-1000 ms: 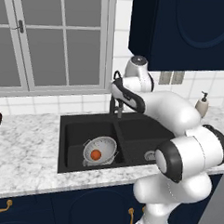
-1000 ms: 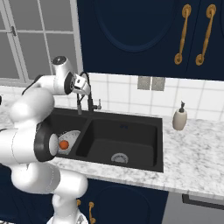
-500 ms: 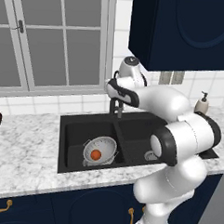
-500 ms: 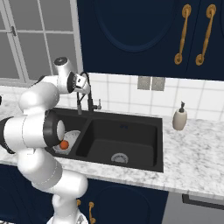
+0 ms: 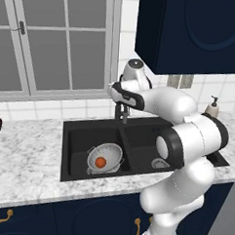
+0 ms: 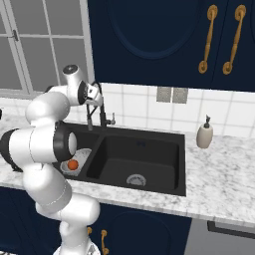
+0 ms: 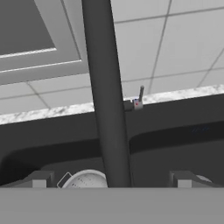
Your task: Put the colander in the sink, put the orange in the colander, and turn on the sink faucet and pour water over the colander.
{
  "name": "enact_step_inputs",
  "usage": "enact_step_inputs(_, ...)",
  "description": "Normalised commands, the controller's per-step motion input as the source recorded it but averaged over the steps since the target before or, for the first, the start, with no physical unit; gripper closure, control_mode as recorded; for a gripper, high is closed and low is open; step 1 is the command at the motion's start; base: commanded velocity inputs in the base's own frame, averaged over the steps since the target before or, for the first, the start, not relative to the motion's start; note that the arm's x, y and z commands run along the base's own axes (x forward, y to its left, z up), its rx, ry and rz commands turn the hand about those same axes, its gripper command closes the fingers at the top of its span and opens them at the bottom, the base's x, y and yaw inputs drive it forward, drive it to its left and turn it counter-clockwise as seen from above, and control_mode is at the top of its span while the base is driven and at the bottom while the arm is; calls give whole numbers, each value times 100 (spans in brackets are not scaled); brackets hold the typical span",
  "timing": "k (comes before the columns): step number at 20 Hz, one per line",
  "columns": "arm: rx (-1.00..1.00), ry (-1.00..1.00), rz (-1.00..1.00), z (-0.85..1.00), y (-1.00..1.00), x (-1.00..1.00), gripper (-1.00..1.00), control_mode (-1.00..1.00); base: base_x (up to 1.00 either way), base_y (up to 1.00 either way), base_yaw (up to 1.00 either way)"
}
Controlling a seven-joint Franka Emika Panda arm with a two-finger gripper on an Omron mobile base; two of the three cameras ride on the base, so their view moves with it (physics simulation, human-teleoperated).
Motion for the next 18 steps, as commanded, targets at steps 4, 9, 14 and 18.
enact_step_inputs(4, 0, 0, 0, -9, 21, 11, -100, -100, 0, 0, 0)
enact_step_inputs(9, 0, 0, 0, -9, 38, 18, -100, -100, 0, 0, 0)
enact_step_inputs(14, 0, 0, 0, -5, 36, 20, -100, -100, 0, 0, 0)
enact_step_inputs(18, 0, 0, 0, -2, 28, 18, -100, -100, 0, 0, 0)
